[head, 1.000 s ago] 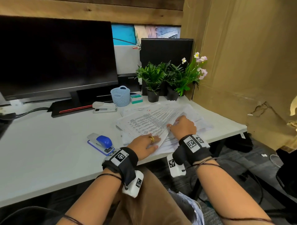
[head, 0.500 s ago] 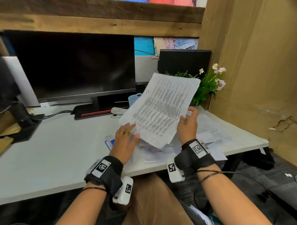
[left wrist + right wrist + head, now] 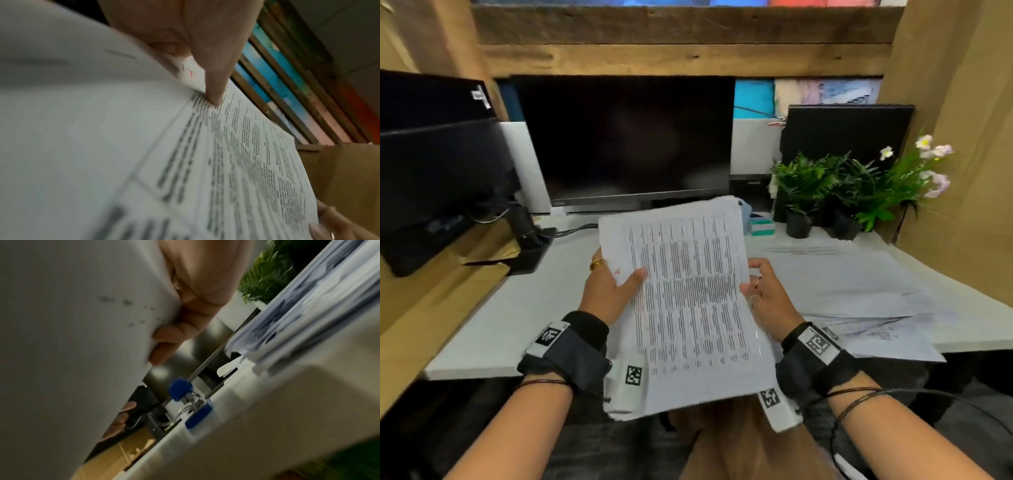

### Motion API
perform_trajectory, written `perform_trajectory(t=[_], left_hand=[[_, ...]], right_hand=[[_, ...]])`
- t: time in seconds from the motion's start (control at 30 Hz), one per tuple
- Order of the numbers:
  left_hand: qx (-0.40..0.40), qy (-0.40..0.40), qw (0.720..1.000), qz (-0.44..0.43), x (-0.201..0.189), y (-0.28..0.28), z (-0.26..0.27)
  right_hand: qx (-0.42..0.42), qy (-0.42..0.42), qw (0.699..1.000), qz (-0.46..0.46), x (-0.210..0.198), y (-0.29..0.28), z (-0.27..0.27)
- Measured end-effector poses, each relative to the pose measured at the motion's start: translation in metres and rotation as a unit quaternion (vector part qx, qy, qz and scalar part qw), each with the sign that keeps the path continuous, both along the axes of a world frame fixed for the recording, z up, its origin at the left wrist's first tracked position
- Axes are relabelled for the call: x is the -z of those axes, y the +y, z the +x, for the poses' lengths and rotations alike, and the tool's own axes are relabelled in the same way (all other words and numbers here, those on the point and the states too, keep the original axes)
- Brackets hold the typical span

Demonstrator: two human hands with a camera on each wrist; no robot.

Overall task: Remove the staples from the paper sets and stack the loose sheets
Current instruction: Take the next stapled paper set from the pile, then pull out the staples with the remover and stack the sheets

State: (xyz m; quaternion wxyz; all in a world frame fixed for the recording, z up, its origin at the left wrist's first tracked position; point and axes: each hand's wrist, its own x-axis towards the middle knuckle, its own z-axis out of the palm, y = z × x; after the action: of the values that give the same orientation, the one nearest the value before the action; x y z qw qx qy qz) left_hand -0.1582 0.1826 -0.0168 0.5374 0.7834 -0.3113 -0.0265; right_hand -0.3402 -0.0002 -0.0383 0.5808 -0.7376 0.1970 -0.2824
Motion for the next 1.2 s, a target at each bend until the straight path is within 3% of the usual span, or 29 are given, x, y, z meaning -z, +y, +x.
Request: perform_trajectory(t=[0.07, 0.13, 0.2, 0.3, 0.43, 0.57, 0.77, 0.87, 0.93, 1.03, 1.13, 1.2], left_hand=[[-0.020, -0.004, 1.000, 0.013, 0.006, 0.017, 0.002], [-0.055, -0.014, 0.998, 0.019, 0.010, 0.035, 0.006], [-0.074, -0.010, 0.996, 0.042, 0.013, 0.049, 0.010], [-0.103, -0.009, 0.988, 0.114, 0.015, 0.065, 0.017], [-0.169, -0.015, 0.973, 0.155, 0.014, 0.076, 0.023], [-0.181, -0.020, 0.961, 0.206, 0.010, 0.089, 0.029], [-0.180, -0.122, 0.925, 0.312, 0.008, 0.098, 0.036], [-0.177, -0.131, 0.913, 0.345, 0.005, 0.097, 0.036], [-0.171, -0.130, 0.914, 0.344, 0.004, 0.096, 0.036], [-0.150, -0.133, 0.917, 0.344, 0.005, 0.095, 0.034], [-0.122, -0.142, 0.917, 0.352, 0.004, 0.091, 0.030], [-0.103, -0.156, 0.919, 0.347, 0.004, 0.084, 0.025]], right_hand=[[-0.041, 0.033, 0.998, -0.016, 0.005, 0.009, 0.007], [-0.056, 0.107, 0.987, -0.110, 0.001, 0.012, 0.018], [-0.033, 0.170, 0.962, -0.212, -0.009, 0.007, 0.032], [0.026, 0.212, 0.934, -0.287, -0.021, -0.001, 0.070], [-0.015, 0.393, 0.878, -0.272, -0.016, 0.002, 0.116], [-0.037, 0.431, 0.857, -0.280, -0.002, 0.000, 0.138], [-0.071, 0.488, 0.823, -0.282, -0.004, 0.014, 0.144], [-0.080, 0.514, 0.804, -0.289, -0.008, 0.019, 0.139], [-0.084, 0.510, 0.812, -0.272, -0.011, 0.021, 0.133], [-0.036, 0.444, 0.879, -0.171, -0.013, 0.013, 0.125], [0.043, 0.287, 0.956, -0.046, -0.022, 0.008, 0.120], [0.045, 0.172, 0.984, 0.007, -0.032, 0.015, 0.116]])
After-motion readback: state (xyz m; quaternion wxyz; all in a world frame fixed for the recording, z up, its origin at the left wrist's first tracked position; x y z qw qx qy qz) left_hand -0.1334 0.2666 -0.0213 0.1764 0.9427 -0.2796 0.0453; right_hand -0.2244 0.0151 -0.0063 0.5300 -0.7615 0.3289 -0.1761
